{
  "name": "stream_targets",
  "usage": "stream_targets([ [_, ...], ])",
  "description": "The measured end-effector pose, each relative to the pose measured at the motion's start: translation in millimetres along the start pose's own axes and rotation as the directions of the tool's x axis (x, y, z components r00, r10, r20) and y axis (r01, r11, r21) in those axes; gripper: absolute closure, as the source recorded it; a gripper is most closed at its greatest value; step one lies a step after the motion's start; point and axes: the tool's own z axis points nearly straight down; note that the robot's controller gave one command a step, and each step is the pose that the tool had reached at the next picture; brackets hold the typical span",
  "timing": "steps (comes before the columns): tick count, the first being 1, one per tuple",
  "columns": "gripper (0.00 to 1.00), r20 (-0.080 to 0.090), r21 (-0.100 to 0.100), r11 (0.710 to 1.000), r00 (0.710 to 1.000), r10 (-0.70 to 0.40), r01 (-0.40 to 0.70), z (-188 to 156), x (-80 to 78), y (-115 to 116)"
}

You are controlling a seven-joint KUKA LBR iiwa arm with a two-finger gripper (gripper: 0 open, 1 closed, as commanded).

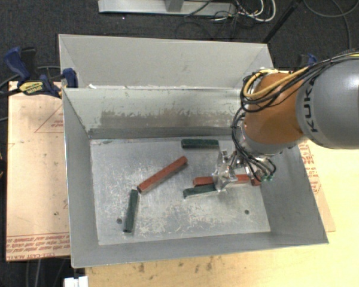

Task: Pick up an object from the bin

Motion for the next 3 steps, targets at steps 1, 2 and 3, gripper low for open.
stream_targets([
  [1, 0.00, -0.001, 0.001, 1.000, 1.000, 0.004, -0.004, 8.2, 0.0, 3.2],
  [2, 0.00, 0.001, 0.001, 1.000, 1.000, 0.004, -0.004, 8.0, -0.5, 3.3],
  [3, 0.00, -0.001, -0.001, 0.999, 0.999, 0.042, -0.042, 13.9, -26.1, -0.1],
])
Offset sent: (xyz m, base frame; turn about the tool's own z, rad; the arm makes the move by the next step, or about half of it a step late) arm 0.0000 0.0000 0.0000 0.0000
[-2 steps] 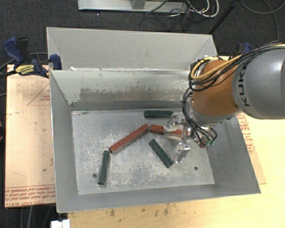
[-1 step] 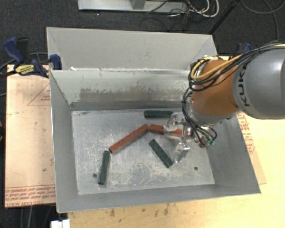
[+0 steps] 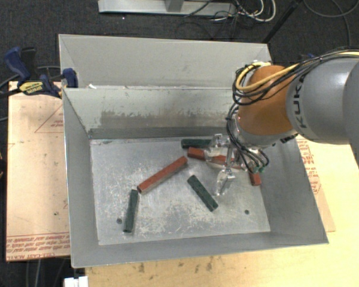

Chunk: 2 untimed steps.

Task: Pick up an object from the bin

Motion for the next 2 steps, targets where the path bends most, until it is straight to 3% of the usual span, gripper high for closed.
stream_targets([
  [1, 1.00, 0.037, 0.001, 0.999, 0.998, -0.053, 0.053, -2.3, -35.1, -61.2],
  [2, 0.00, 0.012, 0.001, 0.999, 0.999, -0.053, 0.053, 2.8, -28.6, -63.6],
])
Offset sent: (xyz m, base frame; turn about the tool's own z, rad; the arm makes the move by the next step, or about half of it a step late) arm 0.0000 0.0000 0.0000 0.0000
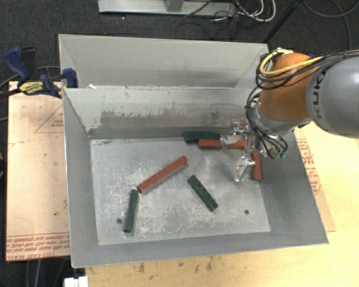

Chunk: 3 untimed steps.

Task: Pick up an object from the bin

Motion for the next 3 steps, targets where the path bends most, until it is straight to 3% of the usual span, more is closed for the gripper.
stream_targets([
  [1, 0.00, 0.002, 0.000, 1.000, 1.000, 0.000, 0.000, 0.0, -0.4, -0.1],
  [2, 0.00, -0.014, 0.011, 0.999, 0.999, -0.035, 0.035, -2.0, -13.3, 23.9],
  [3, 0.00, -0.031, 0.008, 0.999, 0.998, -0.052, 0.052, 0.1, -25.8, 45.2],
])
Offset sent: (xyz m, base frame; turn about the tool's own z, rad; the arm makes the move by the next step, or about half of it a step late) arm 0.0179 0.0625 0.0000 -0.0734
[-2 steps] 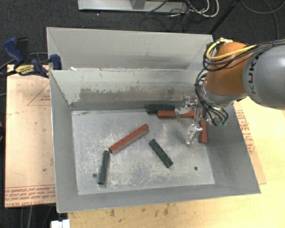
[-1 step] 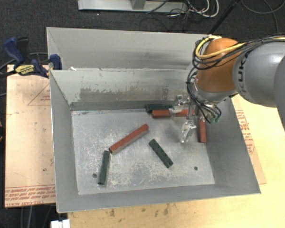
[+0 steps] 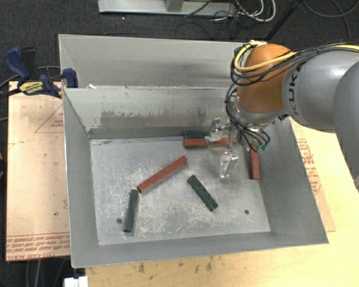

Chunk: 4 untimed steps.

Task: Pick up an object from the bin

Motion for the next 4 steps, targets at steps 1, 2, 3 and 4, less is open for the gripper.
stream_targets([
  [1, 0.00, -0.003, -0.003, 1.000, 1.000, 0.002, -0.002, 0.2, -1.0, -2.0],
  [2, 0.00, 0.024, -0.001, 0.993, 0.993, -0.117, 0.117, -8.0, 28.7, 27.5],
  [3, 1.00, 0.020, -0.012, 0.991, 0.991, 0.132, -0.132, -2.6, -9.6, 83.2],
  [4, 0.00, 0.004, -0.013, 0.991, 0.991, 0.131, -0.131, -2.3, -7.0, 84.2],
])
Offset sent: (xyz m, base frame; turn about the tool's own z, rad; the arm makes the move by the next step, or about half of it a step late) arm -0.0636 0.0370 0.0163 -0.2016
